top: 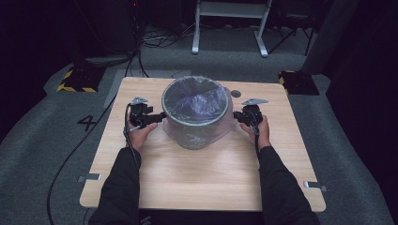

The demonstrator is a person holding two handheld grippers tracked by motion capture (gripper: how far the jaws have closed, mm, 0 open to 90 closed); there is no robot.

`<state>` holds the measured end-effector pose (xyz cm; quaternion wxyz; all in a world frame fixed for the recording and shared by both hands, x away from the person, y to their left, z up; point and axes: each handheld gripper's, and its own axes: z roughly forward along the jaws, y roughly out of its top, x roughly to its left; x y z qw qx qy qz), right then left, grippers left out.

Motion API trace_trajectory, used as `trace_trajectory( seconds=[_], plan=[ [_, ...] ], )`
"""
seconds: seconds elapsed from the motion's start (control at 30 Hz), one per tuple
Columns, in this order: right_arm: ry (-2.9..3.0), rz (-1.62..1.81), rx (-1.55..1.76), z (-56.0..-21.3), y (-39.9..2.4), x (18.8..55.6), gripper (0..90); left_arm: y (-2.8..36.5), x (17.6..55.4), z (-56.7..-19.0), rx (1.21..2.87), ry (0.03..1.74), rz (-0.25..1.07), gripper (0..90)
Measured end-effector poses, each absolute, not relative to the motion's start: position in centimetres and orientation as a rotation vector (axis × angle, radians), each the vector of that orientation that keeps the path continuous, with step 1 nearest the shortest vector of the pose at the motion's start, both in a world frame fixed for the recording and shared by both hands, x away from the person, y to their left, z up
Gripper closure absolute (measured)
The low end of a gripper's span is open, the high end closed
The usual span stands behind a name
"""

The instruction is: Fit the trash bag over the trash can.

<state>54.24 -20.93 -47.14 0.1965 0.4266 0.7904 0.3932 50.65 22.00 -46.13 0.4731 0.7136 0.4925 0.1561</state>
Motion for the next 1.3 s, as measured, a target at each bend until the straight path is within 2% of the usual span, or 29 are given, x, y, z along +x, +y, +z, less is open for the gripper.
trace_trajectory(
  seconds=[0.1, 0.23, 0.33, 0.4, 0.5, 0.63, 0.7, 0.83, 0.93, 1.3],
  plan=[
    [2.207, 1.096, 1.192, -47.0, -21.0, 54.2, 78.6, 22.1, 50.2, -45.5, 1.785, 1.180, 0.425, 19.5],
    [2.205, 1.120, 1.191, -46.7, -21.4, 54.1, 64.2, 22.1, 49.5, -44.9, 1.858, 1.132, 0.458, 18.3],
    [2.213, 1.158, 1.175, -46.4, -21.9, 53.8, 65.4, 21.8, 48.9, -44.9, 1.906, 1.089, 0.457, 18.1],
    [2.242, 1.193, 1.160, -46.4, -22.1, 53.7, 73.8, 21.5, 48.6, -44.9, 1.932, 1.057, 0.431, 19.0],
    [2.268, 1.224, 1.139, -46.6, -22.1, 53.6, 83.9, 20.9, 48.1, -45.2, 1.965, 1.006, 0.425, 28.8],
    [2.313, 1.199, 1.095, -47.0, -21.7, 53.4, 86.6, 20.6, 47.7, -45.5, 1.970, 0.982, 0.423, 40.0],
    [2.327, 1.205, 1.059, -47.0, -21.5, 53.1, 90.0, 20.5, 47.4, -45.6, 1.985, 0.963, 0.434, 48.3],
    [2.360, 1.166, 1.023, -47.5, -21.2, 52.7, 90.0, 20.3, 47.1, -45.9, 2.034, 0.913, 0.441, 74.6],
    [2.389, 1.134, 1.019, -48.2, -20.8, 52.6, 90.0, 20.1, 47.1, -46.3, 2.059, 0.912, 0.446, 87.4],
    [2.412, 1.077, 1.041, -49.7, -19.8, 52.9, 90.0, 20.1, 47.4, -48.0, 2.109, 0.948, 0.452, 89.5]
  ],
)
